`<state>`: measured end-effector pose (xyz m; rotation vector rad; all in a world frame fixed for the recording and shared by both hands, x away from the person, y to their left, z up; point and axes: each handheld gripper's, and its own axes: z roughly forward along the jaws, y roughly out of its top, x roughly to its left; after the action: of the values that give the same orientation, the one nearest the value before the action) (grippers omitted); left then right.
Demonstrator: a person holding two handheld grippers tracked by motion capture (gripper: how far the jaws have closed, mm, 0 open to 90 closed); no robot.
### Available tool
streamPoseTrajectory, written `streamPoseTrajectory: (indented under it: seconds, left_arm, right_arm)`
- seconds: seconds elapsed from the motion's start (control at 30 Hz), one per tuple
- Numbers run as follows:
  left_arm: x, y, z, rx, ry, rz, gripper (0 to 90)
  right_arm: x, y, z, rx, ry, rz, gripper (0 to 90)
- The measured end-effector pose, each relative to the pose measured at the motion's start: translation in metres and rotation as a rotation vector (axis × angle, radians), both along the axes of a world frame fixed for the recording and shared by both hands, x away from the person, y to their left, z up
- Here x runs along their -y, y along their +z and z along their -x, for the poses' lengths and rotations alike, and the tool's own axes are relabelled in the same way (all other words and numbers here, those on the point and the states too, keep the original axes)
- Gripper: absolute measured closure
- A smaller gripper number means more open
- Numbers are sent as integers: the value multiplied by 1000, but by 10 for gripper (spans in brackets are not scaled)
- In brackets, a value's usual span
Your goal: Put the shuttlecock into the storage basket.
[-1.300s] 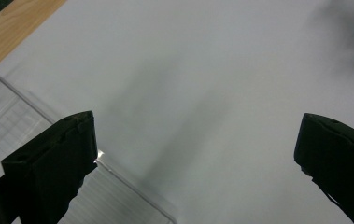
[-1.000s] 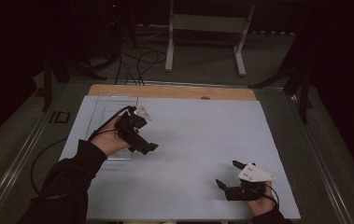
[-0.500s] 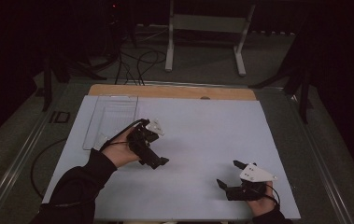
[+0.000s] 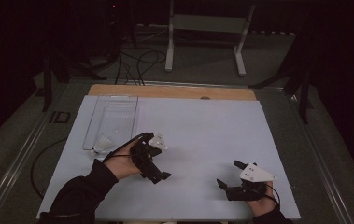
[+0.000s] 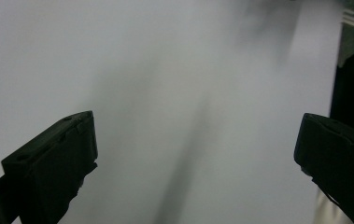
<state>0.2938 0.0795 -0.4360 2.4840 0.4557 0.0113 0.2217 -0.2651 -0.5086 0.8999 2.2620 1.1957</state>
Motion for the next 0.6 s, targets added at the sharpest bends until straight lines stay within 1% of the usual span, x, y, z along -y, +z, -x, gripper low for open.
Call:
streamPoseTrajectory:
  seconds: [0.03,0.07,0.1,0.13,0.17,0.2,0.23,0.27,0.3,0.33,0.37,0.4,0.47,0.53,0.57,0.6]
  left_arm:
    - [0,-4,4,1,-12,-1,2]
    - [0,-4,4,1,-12,-1,2]
    - [0,-9,7,5,-17,4,2]
    - [0,-9,7,5,-17,4,2]
    - [-2,-15,9,-4,-24,4,2]
    - [-2,-15,9,-4,-24,4,2]
    - [-3,-21,12,-9,-24,6,2]
    - [-3,-21,12,-9,-24,6,2]
    - [-5,-26,14,-24,-26,16,2]
    - [-5,-26,14,-24,-26,16,2]
    - [-6,-32,17,-29,-32,15,2]
    - [-6,-32,17,-29,-32,15,2]
    - [-10,-38,21,-35,-42,13,1]
    - [-11,-40,23,-37,-41,16,2]
    - [-15,-44,25,-43,-35,17,2]
    - [-15,-44,25,-43,-35,17,2]
  right_arm:
    - [0,0,0,0,2,2,92]
    - [0,0,0,0,2,2,92]
    - [0,0,0,-2,3,1,91]
    - [0,0,0,-2,3,1,91]
    - [-1,0,0,-4,0,0,92]
    - [-1,-1,0,-5,1,4,92]
    - [-1,-1,0,-5,1,4,92]
    - [-1,-1,0,-6,2,4,91]
    - [-1,-1,0,-7,1,4,92]
    - [-1,-1,0,-7,1,4,92]
    - [-1,-1,0,-10,0,1,92]
    - [-1,-1,0,-10,0,1,92]
    - [-1,-1,0,-7,4,5,91]
    - [-1,-1,0,-6,5,5,91]
    - [0,-1,0,-7,4,5,91]
    - [0,-1,0,-7,4,5,91]
